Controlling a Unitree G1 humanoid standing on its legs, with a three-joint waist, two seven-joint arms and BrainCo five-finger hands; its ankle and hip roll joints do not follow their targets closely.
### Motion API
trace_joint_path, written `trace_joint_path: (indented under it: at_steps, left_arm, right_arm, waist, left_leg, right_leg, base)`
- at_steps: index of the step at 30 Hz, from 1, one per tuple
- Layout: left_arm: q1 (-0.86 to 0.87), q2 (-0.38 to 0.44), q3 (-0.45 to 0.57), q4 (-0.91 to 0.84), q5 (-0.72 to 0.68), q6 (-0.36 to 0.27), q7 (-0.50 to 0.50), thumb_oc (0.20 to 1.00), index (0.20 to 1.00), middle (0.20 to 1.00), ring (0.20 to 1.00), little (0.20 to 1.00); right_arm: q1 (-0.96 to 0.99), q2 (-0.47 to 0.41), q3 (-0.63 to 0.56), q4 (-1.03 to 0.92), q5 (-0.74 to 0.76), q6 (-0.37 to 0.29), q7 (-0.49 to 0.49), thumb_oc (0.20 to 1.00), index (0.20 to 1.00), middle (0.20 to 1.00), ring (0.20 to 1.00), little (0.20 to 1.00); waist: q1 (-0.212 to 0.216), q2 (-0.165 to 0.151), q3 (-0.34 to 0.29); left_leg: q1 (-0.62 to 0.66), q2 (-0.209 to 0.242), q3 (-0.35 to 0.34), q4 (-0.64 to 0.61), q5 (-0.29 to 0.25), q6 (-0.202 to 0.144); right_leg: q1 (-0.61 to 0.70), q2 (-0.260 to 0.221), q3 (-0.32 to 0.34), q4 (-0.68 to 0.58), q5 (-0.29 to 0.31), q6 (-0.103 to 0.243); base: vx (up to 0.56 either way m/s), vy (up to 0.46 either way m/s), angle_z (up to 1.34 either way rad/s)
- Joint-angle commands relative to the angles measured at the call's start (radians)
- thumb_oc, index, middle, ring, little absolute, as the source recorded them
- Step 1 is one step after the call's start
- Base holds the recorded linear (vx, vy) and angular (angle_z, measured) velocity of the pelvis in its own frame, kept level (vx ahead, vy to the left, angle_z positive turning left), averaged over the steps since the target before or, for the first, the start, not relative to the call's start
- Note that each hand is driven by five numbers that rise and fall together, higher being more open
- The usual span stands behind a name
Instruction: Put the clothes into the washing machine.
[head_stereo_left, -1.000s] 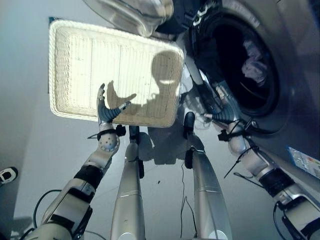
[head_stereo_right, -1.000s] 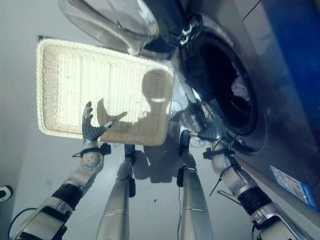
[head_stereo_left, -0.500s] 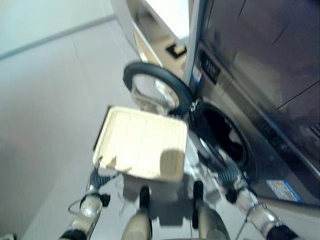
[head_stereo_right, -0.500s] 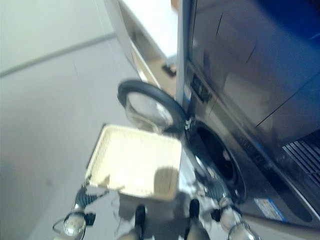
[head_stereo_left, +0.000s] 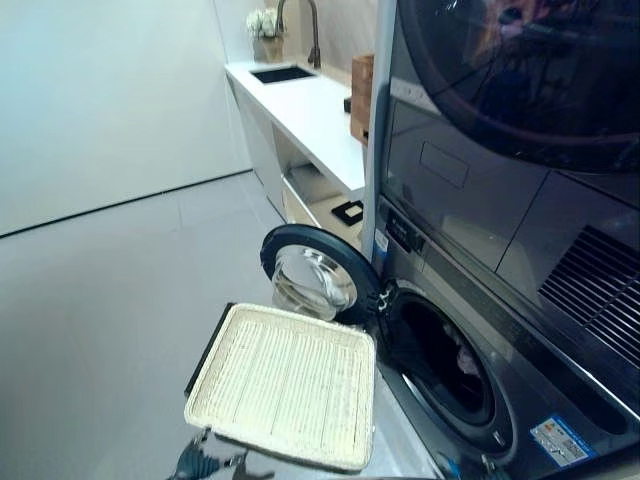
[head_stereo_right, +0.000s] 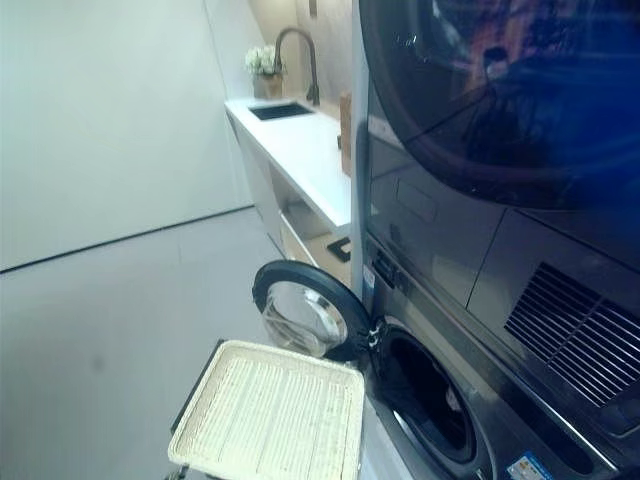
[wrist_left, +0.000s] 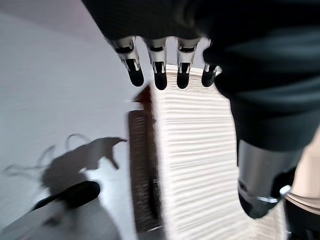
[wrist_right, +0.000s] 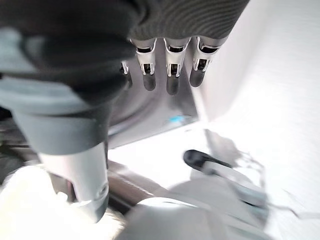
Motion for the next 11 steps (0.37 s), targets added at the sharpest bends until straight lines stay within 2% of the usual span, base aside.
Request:
trace_joint_path:
  at_steps: [1, 5, 11]
  left_arm:
    - [-0.069, -0.002, 0.045, 0.015, -0.036, 0.011, -0.045, 1.0, 1.0, 1.0, 1.0, 1.0]
    - [-0.066, -0.006, 0.043, 0.022, -0.036, 0.036, -0.08, 1.0, 1.0, 1.0, 1.0, 1.0]
    - [-0.068, -0.01, 0.037, 0.033, -0.036, 0.061, -0.122, 1.0, 1.0, 1.0, 1.0, 1.0]
  right_arm:
    - [-0.079, -0.004, -0.052, 0.06, 0.05, 0.074, 0.049, 1.0, 1.0, 1.0, 1.0, 1.0]
    - [-0.079, -0.005, -0.08, 0.098, 0.069, 0.121, 0.084, 1.0, 1.0, 1.0, 1.0, 1.0]
    - [-0.08, -0.008, -0.101, 0.137, 0.071, 0.144, 0.112, 1.0, 1.0, 1.0, 1.0, 1.0]
  waist:
    - [0.023, -0.013, 0.035]
    - [0.027, -0.012, 0.022]
    - [0.029, -0.016, 0.01]
  left_leg:
    - [0.039, -0.085, 0.08, 0.008, -0.059, 0.052]
    - [0.05, -0.082, 0.081, 0.008, -0.063, 0.054]
    - [0.059, -0.075, 0.083, 0.008, -0.069, 0.055]
  right_leg:
    - [0.052, 0.036, -0.004, 0.026, -0.055, 0.018]
    - [0.062, 0.038, 0.0, 0.029, -0.062, 0.014]
    - [0.072, 0.043, 0.009, 0.022, -0.066, 0.009]
  base:
    - [0.06, 0.012, -0.02]
    - [0.02, 0.001, 0.0]
    - [0.0, -0.005, 0.0]
